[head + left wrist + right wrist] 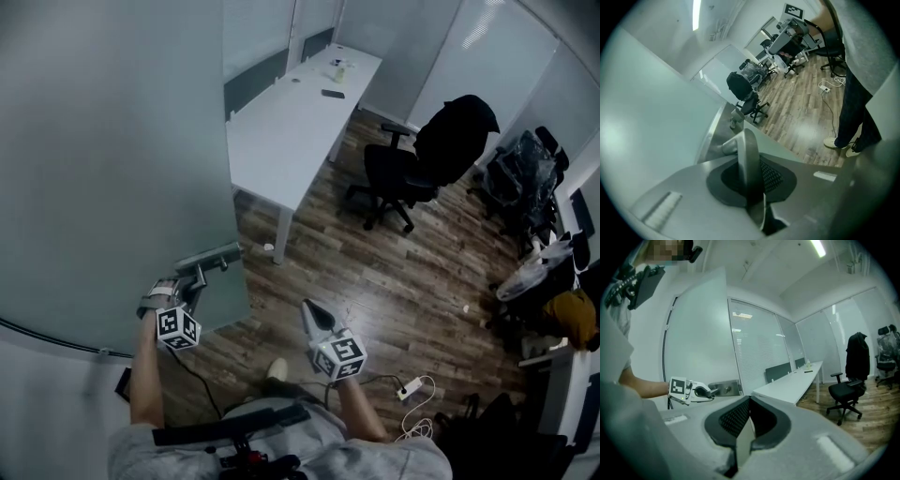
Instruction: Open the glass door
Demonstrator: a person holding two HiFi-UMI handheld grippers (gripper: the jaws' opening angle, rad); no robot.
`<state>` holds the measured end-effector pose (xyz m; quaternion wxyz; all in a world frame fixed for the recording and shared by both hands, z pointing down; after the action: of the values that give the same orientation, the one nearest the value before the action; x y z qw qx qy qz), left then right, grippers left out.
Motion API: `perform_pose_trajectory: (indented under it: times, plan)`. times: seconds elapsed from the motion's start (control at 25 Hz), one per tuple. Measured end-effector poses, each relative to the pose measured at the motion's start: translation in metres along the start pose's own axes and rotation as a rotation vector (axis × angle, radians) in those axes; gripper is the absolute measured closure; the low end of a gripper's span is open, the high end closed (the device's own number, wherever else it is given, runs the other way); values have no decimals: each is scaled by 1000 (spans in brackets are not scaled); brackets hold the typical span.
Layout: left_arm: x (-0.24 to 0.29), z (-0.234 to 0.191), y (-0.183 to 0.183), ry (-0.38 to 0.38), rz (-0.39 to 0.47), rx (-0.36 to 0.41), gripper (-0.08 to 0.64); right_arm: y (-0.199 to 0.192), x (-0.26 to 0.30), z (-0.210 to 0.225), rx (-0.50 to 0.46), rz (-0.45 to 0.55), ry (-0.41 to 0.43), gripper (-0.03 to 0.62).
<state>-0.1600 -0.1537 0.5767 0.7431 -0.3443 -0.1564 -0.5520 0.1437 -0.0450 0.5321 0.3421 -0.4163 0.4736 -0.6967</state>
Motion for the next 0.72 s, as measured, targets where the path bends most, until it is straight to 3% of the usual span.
perform_pose_trajectory:
  times: [0.72]
  plan:
    - [-50, 47, 25, -28, 72, 69, 529, -36, -80, -51, 45, 16, -105, 591]
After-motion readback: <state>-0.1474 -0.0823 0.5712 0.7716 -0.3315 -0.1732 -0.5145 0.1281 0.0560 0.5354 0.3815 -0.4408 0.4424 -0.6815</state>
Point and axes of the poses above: the fingertips, and each gripper's own axes: x forward along the fingers, z to its right, y out of its top, the point moved 7 cm from there along -x, backward along the fingers, and after that the axes turned 4 degrees about -z, right-handed, at the moved point
